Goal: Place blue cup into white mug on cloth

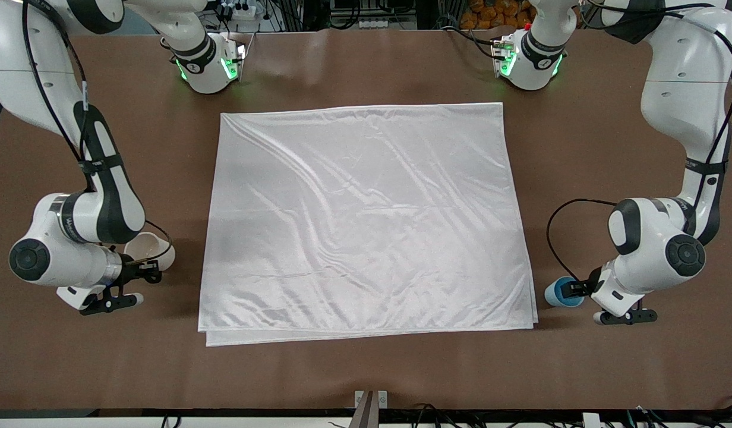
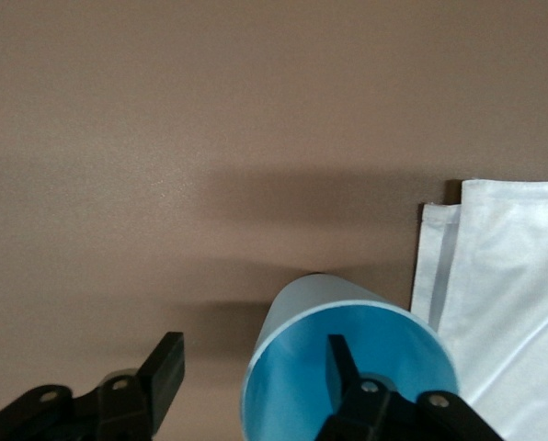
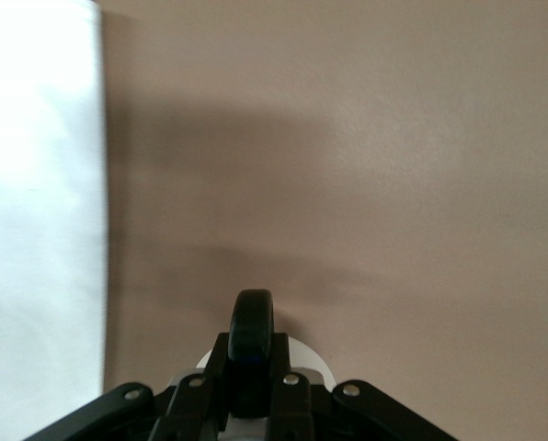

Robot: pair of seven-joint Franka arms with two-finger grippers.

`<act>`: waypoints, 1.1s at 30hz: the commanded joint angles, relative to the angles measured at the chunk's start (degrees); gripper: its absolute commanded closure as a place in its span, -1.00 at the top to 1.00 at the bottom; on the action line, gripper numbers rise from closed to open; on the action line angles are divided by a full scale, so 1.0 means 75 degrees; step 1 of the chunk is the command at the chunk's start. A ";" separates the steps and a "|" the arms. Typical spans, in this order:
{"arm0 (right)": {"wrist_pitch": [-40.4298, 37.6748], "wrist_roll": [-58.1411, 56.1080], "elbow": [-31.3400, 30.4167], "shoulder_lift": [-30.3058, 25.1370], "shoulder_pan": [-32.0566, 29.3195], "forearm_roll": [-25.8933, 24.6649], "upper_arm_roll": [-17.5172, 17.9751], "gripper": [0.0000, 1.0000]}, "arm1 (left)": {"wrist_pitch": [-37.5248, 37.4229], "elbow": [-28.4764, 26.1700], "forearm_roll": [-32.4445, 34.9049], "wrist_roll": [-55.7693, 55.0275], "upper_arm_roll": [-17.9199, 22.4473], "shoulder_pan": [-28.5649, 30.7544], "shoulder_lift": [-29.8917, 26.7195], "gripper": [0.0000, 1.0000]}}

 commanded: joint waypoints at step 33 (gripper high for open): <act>-0.0389 0.4946 0.0638 -0.0388 0.3074 0.0526 0.0057 -1.00 | 0.0230 0.0030 0.0404 -0.0049 0.0023 -0.0053 0.0057 -1.00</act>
